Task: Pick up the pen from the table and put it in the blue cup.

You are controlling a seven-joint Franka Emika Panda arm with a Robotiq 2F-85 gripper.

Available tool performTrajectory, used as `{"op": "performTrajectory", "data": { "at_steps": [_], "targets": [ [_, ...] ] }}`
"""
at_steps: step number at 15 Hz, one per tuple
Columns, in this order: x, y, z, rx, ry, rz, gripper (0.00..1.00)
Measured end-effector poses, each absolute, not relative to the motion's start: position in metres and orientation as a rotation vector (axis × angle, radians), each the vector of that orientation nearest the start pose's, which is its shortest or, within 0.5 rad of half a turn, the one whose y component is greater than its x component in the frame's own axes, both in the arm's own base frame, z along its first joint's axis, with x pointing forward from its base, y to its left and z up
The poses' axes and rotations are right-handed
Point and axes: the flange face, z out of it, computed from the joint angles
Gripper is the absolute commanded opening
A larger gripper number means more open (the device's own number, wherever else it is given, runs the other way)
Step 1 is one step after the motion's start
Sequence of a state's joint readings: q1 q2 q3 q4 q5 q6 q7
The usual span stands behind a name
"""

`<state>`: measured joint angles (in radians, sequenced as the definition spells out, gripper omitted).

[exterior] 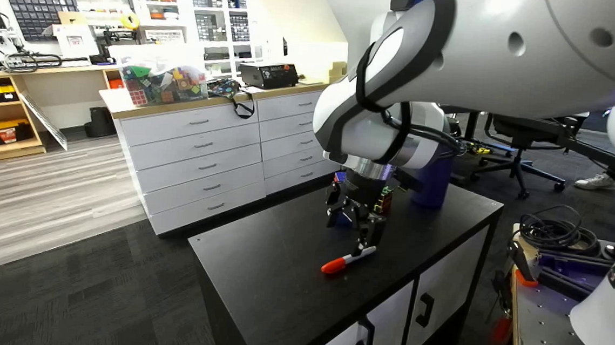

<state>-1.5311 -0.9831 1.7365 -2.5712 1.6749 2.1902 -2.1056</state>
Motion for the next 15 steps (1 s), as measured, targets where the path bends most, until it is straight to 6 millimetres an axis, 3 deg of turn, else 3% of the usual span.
{"op": "performTrajectory", "data": {
  "at_steps": [15],
  "targets": [
    [0.4154, 0.0088, 0.2021, -2.759, -1.544, -0.206, 1.0]
  ]
}}
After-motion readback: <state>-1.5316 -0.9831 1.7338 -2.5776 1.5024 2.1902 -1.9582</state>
